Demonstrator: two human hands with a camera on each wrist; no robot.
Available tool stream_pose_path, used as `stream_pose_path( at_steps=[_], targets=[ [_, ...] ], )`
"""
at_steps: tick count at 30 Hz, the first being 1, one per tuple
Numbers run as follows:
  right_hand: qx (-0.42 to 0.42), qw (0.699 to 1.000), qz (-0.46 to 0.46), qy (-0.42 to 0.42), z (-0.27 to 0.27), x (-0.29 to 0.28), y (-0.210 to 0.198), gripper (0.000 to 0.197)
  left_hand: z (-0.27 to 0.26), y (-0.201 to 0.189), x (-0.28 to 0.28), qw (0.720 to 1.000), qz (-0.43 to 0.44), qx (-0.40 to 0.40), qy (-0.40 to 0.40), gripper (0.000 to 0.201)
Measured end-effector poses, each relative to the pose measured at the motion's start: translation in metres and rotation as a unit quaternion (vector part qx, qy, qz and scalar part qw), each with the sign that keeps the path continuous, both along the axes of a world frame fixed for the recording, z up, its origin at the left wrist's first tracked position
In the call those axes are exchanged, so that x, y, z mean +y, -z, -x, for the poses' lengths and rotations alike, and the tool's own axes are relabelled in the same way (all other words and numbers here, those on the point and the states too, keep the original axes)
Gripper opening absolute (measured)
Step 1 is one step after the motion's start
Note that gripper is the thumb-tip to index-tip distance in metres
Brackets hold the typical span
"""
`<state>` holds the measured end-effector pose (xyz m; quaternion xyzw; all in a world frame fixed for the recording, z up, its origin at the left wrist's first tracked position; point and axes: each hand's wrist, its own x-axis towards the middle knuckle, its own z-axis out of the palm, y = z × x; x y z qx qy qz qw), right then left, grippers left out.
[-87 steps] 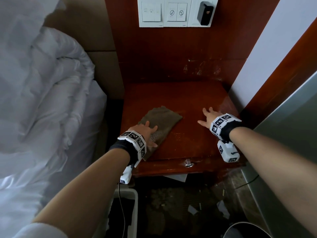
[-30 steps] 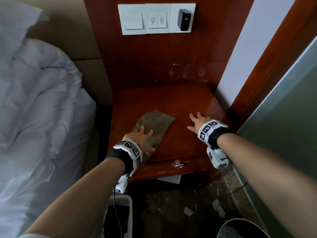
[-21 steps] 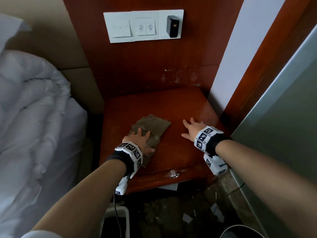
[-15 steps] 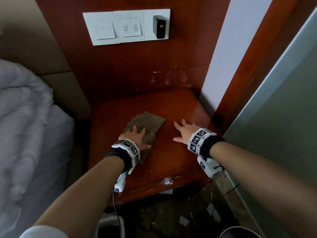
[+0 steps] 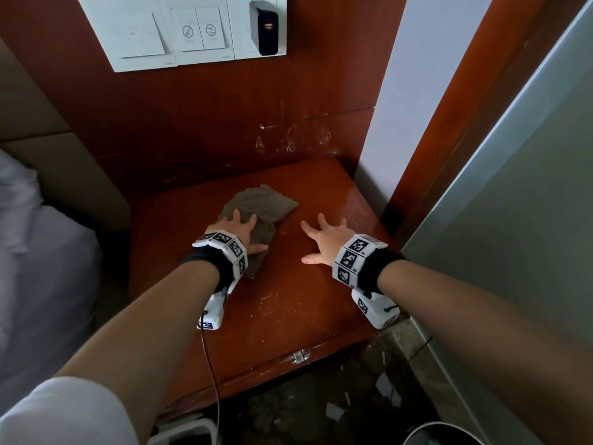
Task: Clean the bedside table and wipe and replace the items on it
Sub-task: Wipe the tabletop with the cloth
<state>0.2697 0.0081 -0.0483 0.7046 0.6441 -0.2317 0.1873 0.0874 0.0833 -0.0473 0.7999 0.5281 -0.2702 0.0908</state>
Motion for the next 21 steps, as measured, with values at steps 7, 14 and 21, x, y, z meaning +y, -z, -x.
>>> stream_pose_path(
  at_steps=[7,14,21],
  targets=[
    [-0.007,1.0,0.006,0.002,0.001,0.001,-0.001,0.083,0.006,-0.001,-0.009,1.0,0.006,0.005,0.019,0.081],
    [-0.019,1.0,-0.003,-0.003,0.003,-0.003,-0.004,0.081,0.023,0.001,-0.039,0.999,0.015,0.004,0.04,0.079],
    [-0.001,0.999,-0.036,0.028,0.004,-0.008,-0.007,0.074,0.038,0.002,-0.076,0.998,0.025,-0.001,0.051,0.08]
  ],
)
